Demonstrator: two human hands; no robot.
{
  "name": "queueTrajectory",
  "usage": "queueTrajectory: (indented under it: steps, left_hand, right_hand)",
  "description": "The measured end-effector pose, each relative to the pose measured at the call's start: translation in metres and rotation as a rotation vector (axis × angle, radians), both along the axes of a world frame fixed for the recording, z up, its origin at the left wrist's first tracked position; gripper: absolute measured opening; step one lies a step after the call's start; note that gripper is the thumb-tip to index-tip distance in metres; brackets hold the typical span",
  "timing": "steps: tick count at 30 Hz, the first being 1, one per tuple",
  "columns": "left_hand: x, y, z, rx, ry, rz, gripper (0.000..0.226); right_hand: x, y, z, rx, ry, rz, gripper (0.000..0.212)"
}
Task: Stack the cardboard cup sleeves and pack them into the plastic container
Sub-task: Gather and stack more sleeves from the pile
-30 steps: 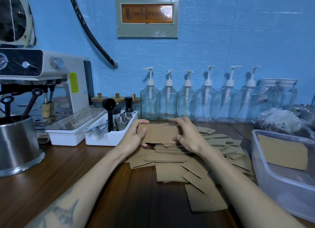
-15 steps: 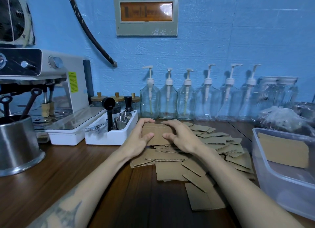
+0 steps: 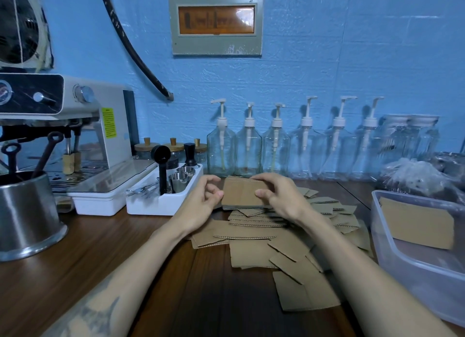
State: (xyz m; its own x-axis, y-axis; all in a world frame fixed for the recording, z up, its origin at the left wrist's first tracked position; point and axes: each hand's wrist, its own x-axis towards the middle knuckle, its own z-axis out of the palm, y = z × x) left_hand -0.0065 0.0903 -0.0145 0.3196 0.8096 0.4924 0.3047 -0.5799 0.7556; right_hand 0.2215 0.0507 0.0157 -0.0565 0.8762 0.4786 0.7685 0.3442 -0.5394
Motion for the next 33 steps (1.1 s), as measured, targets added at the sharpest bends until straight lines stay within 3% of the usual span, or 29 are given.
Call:
queueTrajectory:
  steps: [6,11,17,20,26,33]
  left_hand:
    - [-0.007,0.007,-0.004,0.045,0.051,0.093,0.02]
    - [-0.005,0.012,-0.009,0.065,0.21,0.126,0.021]
    - [0.011,0.02,-0.005,-0.041,0.501,0.08,0.058]
    - [0.023,0.024,-0.005,-0.034,0.615,0.068,0.063]
    - [0.019,0.024,-0.006,-0.043,0.438,-0.001,0.05]
    - [0.006,0.012,0.001,-0.02,0.308,-0.043,0.06]
  right_hand:
    - [0.023,0.003,-0.008,-0.028,-0.064,-0.177,0.035]
    - [0.026,0.004,-0.012,-0.083,-0.062,-0.177,0.035]
    - [0.026,0.002,-0.006,-0.042,0.021,-0.206,0.035]
    - [0.029,0.004,-0.005,-0.027,0.022,-0.249,0.036]
    - [0.033,0.006,-0.006,-0.013,-0.007,-0.308,0.038]
    - [0.031,0.005,-0.005,0.012,0.022,-0.316,0.036]
